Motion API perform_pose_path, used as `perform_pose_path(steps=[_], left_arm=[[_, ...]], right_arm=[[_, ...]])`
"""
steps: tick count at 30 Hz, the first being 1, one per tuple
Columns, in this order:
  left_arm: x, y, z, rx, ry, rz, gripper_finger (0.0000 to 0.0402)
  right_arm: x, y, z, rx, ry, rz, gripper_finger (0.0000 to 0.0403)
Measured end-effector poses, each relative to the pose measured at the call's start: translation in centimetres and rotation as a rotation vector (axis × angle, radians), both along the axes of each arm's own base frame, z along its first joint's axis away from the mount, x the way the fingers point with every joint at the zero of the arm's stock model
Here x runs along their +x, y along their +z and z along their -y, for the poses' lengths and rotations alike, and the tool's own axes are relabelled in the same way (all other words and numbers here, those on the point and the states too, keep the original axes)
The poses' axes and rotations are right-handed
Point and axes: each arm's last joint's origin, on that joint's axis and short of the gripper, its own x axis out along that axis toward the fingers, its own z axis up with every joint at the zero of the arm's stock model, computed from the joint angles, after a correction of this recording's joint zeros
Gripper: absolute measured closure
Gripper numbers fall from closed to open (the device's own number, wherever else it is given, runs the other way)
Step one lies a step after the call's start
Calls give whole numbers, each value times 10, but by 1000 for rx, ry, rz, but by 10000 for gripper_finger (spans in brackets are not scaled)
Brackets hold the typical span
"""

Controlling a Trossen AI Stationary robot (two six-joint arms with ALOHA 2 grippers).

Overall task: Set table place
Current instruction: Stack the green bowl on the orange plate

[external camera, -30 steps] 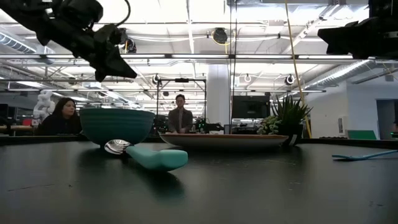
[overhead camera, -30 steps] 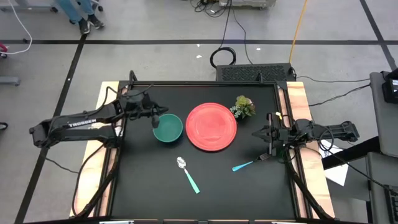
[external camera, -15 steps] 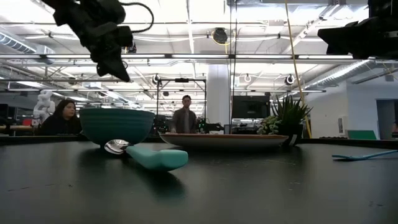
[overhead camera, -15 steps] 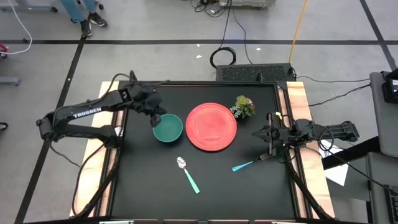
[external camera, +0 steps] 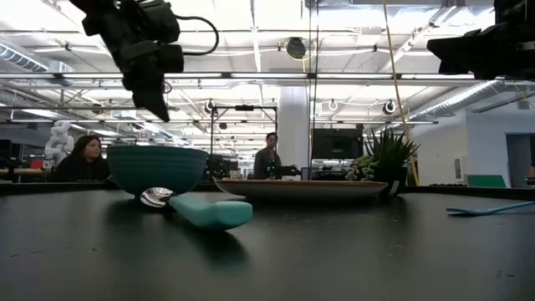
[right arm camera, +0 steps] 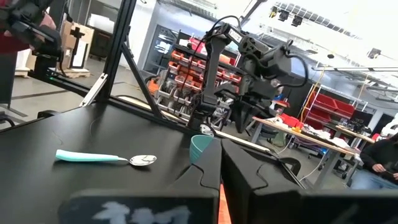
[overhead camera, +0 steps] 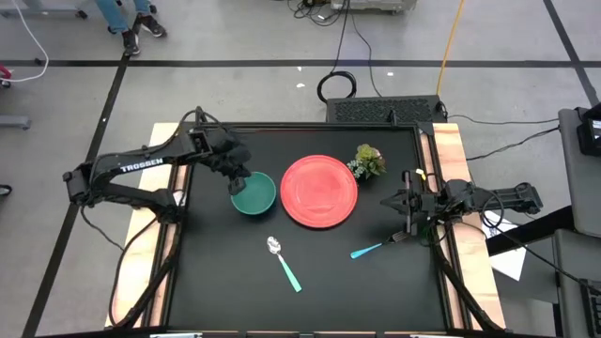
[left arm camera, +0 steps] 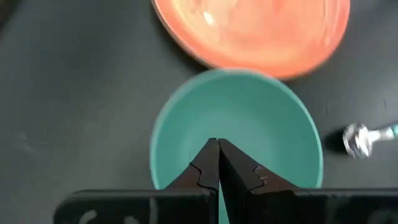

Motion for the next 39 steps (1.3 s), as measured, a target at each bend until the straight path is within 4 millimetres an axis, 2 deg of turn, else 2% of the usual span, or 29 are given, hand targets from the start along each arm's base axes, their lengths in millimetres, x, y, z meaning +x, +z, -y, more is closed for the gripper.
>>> perform_pose_path(steps=[11, 17, 24, 39], left_arm=[[25, 15, -4, -32, -60, -223, 394], [38, 10, -10, -57, -78, -291, 394], [39, -3, -13, -37, -65, -416, 394], [40, -3, -13, -33, -57, -409, 394]], right_arm=[[0, 0, 0, 0, 0, 0, 403], [0, 0, 0, 0, 0, 0, 403], [0, 0, 0, 0, 0, -1, 403], [0, 0, 0, 0, 0, -1, 403]])
